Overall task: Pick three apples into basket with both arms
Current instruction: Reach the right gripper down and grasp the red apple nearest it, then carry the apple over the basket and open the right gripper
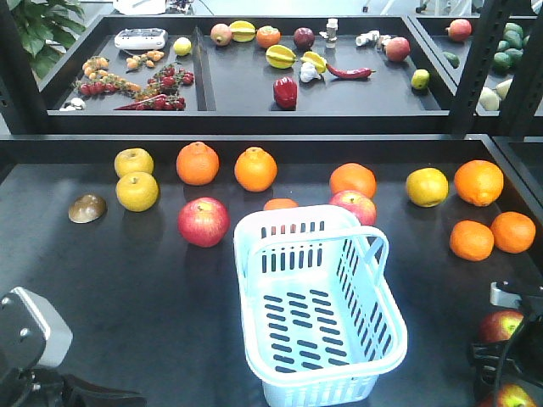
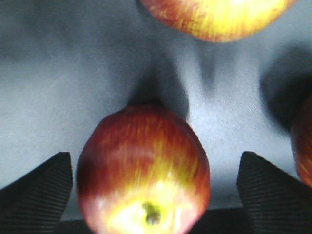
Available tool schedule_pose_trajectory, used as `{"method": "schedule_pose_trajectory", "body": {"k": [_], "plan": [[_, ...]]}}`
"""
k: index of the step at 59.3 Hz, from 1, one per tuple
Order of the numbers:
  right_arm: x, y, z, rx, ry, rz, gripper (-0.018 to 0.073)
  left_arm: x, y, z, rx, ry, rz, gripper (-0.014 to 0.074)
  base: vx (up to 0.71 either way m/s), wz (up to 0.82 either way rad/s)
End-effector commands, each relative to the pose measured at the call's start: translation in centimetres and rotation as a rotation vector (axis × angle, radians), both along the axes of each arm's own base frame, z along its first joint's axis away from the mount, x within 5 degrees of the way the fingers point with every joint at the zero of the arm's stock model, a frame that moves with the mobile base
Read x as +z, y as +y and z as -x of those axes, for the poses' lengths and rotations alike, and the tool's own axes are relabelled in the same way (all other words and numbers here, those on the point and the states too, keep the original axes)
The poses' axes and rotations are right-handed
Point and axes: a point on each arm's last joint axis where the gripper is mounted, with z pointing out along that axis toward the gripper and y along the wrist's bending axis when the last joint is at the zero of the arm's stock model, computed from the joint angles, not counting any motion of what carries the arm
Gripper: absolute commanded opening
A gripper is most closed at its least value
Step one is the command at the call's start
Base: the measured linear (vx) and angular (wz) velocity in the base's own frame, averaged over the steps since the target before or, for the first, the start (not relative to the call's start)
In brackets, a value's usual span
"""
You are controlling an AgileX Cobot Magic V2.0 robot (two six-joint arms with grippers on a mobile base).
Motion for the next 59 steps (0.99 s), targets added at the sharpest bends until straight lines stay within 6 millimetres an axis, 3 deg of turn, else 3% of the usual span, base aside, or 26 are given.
{"method": "schedule_pose_trajectory", "body": {"k": [1,19,32,43,59], "plan": [[0.6,-0.2,-0.5,0.010,-0.037,0.008,0.0634,1.1,-0.2,-0.4,0.035,-0.034,0.052,-0.0006,0.00,0.00],[-0.6,0.1,-0.3,0.031,0.019,-0.041,0.0550,1.1,-0.2,-0.4,0.034,-0.033,0.052,-0.0006,0.00,0.00],[-0.2,0.5,-0.4,0.020,0.003,-0.079,0.0288,1.1,-0.2,-0.4,0.033,-0.033,0.052,-0.0006,0.00,0.00],[3.1,0.5,-0.1,0.060,-0.097,-0.060,-0.0016,1.1,-0.2,-0.4,0.033,-0.033,0.052,-0.0006,0.00,0.00],[10.7,2.6,2.0,0.083,-0.361,-0.176,-0.0009,1.1,-0.2,-0.4,0.034,-0.034,0.052,-0.0006,0.00,0.00]]}}
